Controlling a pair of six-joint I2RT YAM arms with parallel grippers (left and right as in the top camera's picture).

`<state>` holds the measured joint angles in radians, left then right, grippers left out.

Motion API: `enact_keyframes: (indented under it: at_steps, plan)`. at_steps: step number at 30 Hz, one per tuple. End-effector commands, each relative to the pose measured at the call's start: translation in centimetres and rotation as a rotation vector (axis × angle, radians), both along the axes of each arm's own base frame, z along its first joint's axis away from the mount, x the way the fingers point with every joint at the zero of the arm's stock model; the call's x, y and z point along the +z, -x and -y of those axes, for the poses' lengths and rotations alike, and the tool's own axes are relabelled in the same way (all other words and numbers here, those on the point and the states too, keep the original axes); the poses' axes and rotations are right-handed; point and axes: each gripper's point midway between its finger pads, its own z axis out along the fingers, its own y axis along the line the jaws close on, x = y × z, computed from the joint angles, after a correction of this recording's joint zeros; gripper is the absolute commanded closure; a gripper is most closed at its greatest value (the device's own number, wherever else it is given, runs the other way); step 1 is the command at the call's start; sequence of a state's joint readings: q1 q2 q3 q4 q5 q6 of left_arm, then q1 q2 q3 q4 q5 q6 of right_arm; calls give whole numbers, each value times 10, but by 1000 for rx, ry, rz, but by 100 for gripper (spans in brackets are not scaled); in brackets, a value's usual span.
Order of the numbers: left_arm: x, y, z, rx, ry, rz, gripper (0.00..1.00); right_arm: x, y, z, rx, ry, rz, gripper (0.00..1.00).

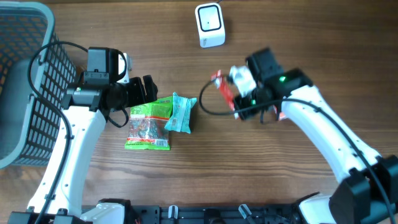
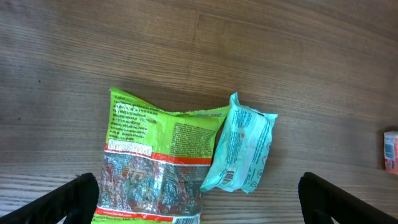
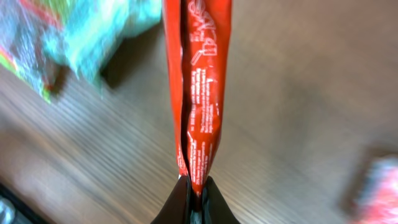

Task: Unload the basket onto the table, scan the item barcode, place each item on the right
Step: 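Lift the red stick up toward the white scanner, then hold the red stick in front of the scanner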

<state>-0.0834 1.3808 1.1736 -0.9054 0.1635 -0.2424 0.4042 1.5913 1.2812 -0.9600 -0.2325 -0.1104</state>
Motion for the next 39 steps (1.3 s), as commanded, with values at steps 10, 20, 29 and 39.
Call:
enact_keyframes:
  at_steps: [10,20,29,39]
  plan:
    - [1,-1,3,-5,12,2,0,133,-85,29,-166,208,307,96]
    - [1,-1,3,-5,12,2,0,84,-162,30,-164,478,398,96]
    - [1,-1,3,-5,12,2,0,29,-211,14,-77,731,515,96]
    - [1,-1,3,-5,12,2,0,-13,-256,15,-67,947,632,96]
